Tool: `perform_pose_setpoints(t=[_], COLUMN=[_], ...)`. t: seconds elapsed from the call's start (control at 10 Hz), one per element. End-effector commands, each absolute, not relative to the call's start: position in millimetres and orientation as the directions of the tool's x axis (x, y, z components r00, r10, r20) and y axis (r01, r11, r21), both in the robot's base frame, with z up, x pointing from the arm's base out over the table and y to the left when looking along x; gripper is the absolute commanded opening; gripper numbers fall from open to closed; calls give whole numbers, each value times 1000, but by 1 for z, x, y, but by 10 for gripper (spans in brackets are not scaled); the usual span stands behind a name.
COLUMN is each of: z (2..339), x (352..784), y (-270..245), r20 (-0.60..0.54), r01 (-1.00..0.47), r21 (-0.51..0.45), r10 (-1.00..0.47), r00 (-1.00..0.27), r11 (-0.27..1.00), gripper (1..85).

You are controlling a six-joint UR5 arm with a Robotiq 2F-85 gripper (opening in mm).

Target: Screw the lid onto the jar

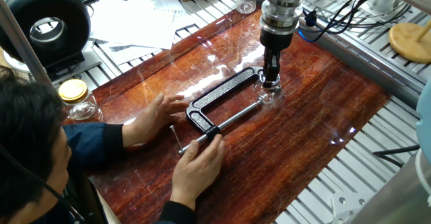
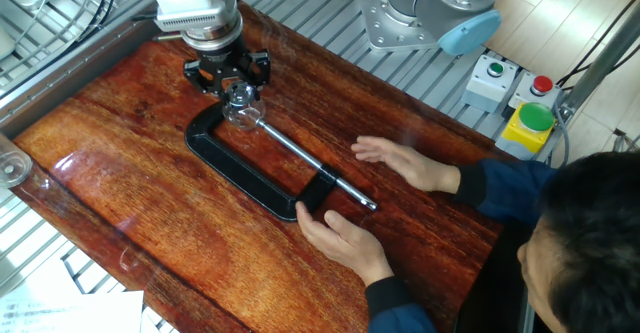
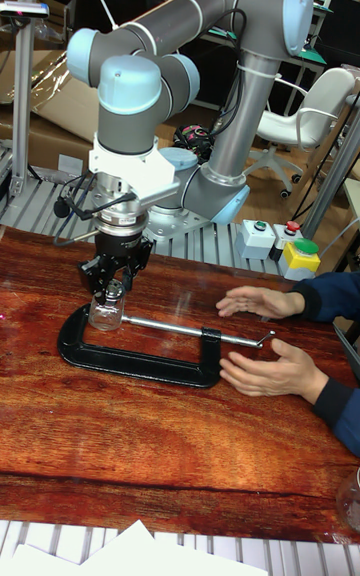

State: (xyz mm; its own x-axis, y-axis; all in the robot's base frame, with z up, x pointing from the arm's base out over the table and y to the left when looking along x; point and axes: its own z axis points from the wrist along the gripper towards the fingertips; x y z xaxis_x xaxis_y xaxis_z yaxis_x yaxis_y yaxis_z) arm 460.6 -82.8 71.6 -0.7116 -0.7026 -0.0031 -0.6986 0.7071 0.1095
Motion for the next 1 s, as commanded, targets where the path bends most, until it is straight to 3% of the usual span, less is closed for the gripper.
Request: perform_pose_setpoints(t=[0.0, 0.4, 0.9], z=[72, 76, 74], x=[459, 462, 463], y=[-81, -82, -74], r20=[-11, -30, -52], r01=[-717, -751, -753], r21=[116, 130, 149], r10=[-721, -755, -755], r00=[-693, -655, -653], r11=[687, 647, 641], gripper=[300, 550, 663])
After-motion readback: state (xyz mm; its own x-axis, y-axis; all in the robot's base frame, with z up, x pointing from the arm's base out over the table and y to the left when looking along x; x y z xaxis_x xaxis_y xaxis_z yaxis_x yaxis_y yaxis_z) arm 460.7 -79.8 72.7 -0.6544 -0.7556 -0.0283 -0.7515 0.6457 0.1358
